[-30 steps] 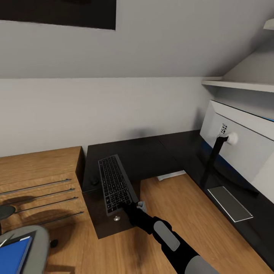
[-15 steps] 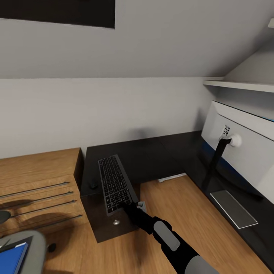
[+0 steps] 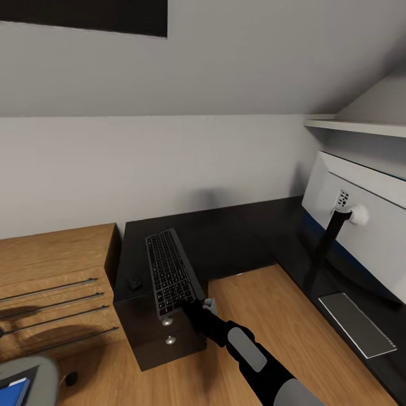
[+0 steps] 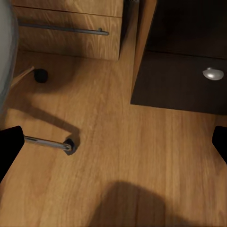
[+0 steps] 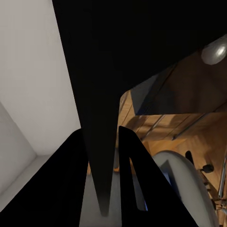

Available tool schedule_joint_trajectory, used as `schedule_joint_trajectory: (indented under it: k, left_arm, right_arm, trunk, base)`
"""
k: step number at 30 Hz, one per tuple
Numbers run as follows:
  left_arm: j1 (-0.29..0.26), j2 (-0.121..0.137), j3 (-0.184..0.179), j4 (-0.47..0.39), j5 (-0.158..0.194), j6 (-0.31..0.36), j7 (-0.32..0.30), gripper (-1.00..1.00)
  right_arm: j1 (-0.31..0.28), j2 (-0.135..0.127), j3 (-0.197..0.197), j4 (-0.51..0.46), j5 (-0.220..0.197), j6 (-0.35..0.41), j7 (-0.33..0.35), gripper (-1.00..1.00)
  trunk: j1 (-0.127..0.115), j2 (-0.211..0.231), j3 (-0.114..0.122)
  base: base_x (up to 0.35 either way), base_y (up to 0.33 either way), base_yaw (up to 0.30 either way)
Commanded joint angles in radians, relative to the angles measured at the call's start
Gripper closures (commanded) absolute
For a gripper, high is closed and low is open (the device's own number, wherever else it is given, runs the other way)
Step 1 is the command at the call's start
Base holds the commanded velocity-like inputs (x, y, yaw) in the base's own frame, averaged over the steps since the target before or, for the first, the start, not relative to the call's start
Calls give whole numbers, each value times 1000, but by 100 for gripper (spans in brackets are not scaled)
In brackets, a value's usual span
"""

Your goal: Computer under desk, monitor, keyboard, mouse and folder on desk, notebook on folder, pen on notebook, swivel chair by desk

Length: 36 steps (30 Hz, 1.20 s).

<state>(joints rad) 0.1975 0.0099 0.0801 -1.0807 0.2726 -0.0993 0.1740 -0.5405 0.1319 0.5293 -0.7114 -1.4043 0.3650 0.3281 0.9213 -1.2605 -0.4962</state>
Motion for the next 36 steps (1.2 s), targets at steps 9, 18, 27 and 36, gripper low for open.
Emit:
schedule_joint_trajectory:
  k: [9,18,27,36]
  left_arm:
    - [0,0,-2,-1,10,-6,3,-100]
    - [0,-1,-2,-1,10,-6,4,-100]
    - [0,-2,-2,-1,10,-6,4,-100]
    - [0,-1,-2,-1,10,-6,4,-100]
  right_arm:
    - [-1,2,1,1,-8,3,3,100]
    - [-1,2,1,1,-8,3,3,100]
    - [-1,2,1,1,-8,3,3,100]
    - [-1,2,3,1,-8,3,3,100]
  trunk:
    - [0,0,-1]
    - [0,0,-1]
    - [35,-63,-29]
    - [50,-91,-42]
  base:
    - [111,0,0]
    - [28,0,0]
    - [1,0,0]
    - [0,0,0]
